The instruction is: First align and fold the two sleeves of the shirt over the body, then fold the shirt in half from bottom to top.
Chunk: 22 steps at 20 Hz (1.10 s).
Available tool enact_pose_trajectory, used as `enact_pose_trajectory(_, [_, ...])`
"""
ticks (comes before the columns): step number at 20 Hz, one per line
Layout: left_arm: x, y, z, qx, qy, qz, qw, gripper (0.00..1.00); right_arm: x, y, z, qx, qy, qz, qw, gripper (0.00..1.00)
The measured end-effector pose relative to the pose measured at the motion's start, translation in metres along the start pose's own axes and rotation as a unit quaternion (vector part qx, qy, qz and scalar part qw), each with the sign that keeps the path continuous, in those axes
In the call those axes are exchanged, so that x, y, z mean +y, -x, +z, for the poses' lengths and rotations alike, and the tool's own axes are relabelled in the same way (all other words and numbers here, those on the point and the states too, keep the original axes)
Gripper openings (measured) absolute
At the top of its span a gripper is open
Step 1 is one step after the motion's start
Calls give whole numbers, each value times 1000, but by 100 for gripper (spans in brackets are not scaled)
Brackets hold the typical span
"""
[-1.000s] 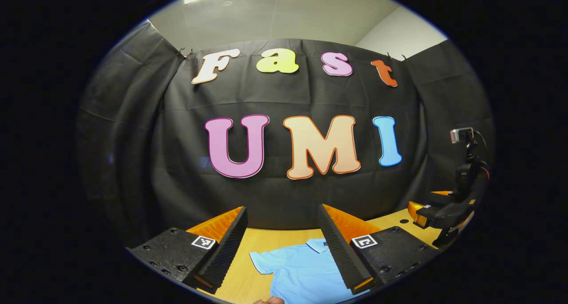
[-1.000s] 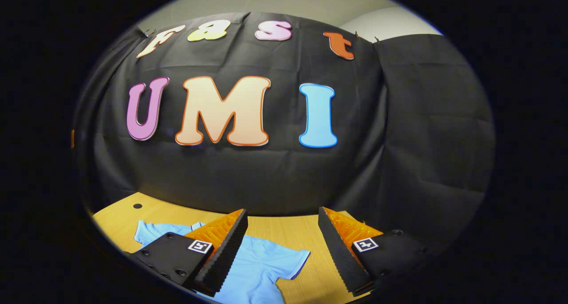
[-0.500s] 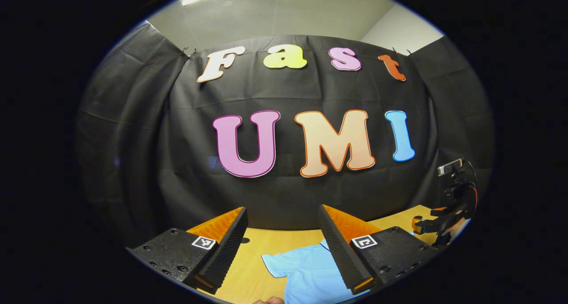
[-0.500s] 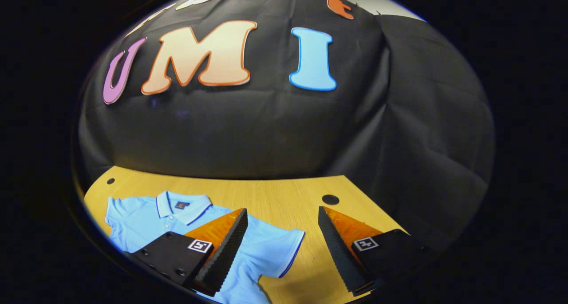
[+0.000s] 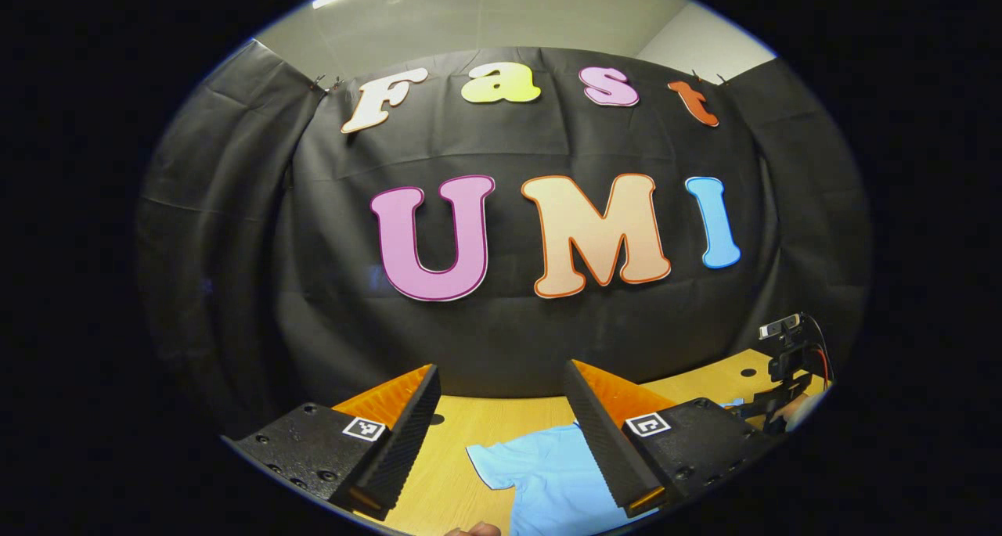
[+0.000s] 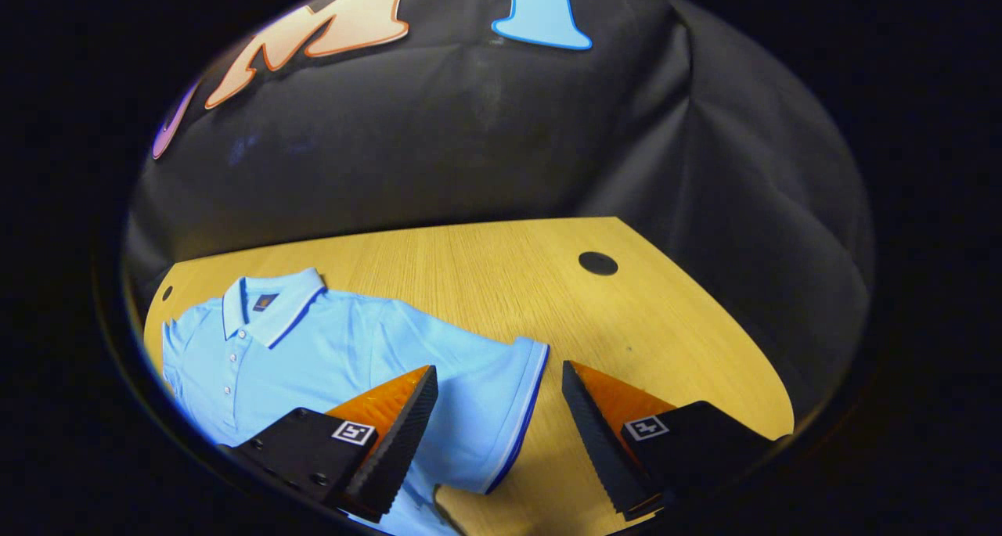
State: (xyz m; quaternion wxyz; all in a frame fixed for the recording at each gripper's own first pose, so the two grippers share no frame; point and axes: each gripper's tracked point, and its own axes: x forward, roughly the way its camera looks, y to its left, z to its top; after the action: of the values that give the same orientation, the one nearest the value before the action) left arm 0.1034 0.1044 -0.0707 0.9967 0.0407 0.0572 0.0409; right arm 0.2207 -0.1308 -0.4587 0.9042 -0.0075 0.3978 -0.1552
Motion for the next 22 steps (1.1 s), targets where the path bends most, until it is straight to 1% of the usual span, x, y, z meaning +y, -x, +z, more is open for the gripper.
enact_pose_trajectory(1, [0,-1,-2,4,0,1,1000,94,0,-4,-8,14,-1,0,1000,99])
enact_pose_trajectory(2, [0,-1,-3,3,2,1,1000,95,3,-3,-17,32,-3,8,999,99])
enact_pose_trajectory(4, [-4,-4,-5,8,2,0,1000,95,6,-8,-17,25,-11,13,1000,99])
enact_pose_trajectory(6, [-10,-6,-7,11,8,-6,1000,95,11,-7,-15,23,-23,25,999,96])
enact_pose_trajectory(7, [-11,-7,-9,15,10,-8,1000,95,14,-6,-13,21,-25,34,999,85])
enact_pose_trajectory(8, [-13,-8,-12,19,11,-10,1000,95,19,-8,-14,21,-24,40,999,78])
enact_pose_trajectory(9, [-13,-8,-12,22,12,-9,1000,95,24,-8,-14,19,-22,51,998,61])
enact_pose_trajectory(10, [-12,-7,-14,23,15,-9,1000,95,26,-9,-15,18,-17,52,998,43])
enact_pose_trajectory(11, [-12,-7,-14,24,16,-7,1000,95,29,-4,-12,13,-6,57,998,14])
enact_pose_trajectory(12, [-10,-8,-14,24,15,-3,1000,95,28,-2,-12,8,4,50,999,15])
enact_pose_trajectory(13, [-9,-9,-14,22,13,-2,1000,95,34,1,-11,8,6,57,998,4])
enact_pose_trajectory(14, [-8,-9,-13,20,11,2,1000,95,42,5,-6,1,2,62,998,6])
enact_pose_trajectory(15, [-6,-10,-13,17,10,3,1000,95,49,9,3,-12,-2,71,997,4])
enact_pose_trajectory(16, [-2,-10,-12,15,8,6,1000,95,55,13,12,-25,-5,79,997,5])
enact_pose_trajectory(20, [3,-8,-13,14,14,10,1000,95,86,30,39,-44,-13,106,993,5])
enact_pose_trajectory(22, [3,-7,-15,17,19,9,1000,95,109,38,46,-49,-22,128,990,5])
